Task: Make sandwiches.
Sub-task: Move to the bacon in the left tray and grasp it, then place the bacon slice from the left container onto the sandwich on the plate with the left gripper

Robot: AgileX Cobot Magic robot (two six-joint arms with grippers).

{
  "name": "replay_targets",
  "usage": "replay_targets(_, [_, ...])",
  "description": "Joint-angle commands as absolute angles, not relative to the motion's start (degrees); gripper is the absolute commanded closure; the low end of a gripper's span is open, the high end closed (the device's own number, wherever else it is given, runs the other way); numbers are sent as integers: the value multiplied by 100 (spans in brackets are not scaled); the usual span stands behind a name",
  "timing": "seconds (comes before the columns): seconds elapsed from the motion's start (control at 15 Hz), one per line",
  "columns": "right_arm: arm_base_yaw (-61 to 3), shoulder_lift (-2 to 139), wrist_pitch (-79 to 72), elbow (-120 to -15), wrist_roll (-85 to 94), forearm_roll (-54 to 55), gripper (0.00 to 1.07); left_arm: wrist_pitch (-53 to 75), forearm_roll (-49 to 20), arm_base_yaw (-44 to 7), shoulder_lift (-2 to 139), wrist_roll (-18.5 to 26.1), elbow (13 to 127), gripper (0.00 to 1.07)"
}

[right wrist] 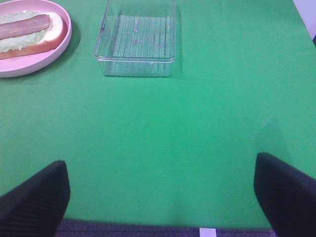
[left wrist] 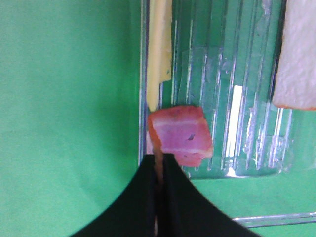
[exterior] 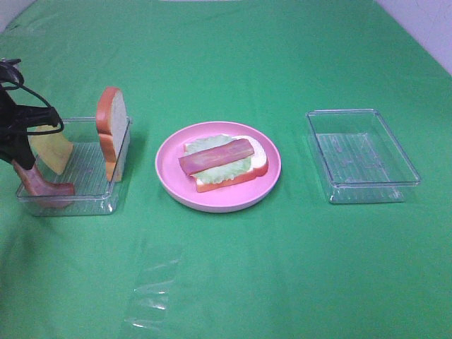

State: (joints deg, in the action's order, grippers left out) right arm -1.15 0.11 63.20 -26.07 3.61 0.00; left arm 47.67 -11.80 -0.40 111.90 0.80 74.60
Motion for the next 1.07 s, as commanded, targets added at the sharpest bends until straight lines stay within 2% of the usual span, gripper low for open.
replay_targets(0.07, [-80, 29, 6280, -2595, 407, 0, 10, 4910, -1266, -57, 11178, 46, 7477, 107])
replay_targets(0.47, [-80, 29, 6280, -2595, 407, 0, 10, 5392, -1536, -57, 10605, 46, 7861, 107])
replay_targets(0.73, [-80, 29, 6280, -2595, 407, 0, 10, 6578, -1982, -57, 10067, 46, 9173, 107])
replay_targets(1.07, [-80, 29, 6280, -2595, 407, 0, 10, 6864, -2401, -132, 10010, 46, 10055, 107])
